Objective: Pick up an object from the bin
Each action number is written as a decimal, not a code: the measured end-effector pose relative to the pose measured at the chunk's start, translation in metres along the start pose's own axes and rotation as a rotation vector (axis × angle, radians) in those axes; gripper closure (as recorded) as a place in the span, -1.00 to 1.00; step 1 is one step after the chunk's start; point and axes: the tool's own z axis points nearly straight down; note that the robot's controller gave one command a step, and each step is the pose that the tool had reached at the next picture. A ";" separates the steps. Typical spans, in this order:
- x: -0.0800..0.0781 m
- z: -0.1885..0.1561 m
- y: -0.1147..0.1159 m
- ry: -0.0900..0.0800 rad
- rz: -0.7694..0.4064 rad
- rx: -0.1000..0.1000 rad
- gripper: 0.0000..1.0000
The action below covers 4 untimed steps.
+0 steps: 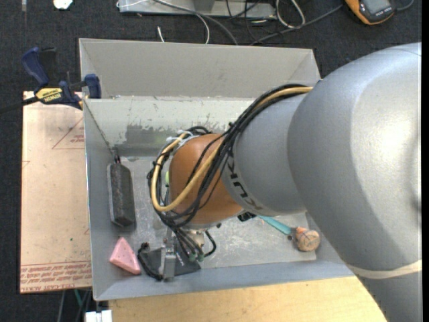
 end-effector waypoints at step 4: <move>-0.004 0.010 -0.023 0.003 0.255 -0.003 1.00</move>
Offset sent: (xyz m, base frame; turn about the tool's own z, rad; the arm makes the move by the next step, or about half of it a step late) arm 0.0012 -0.0013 -0.0099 0.2011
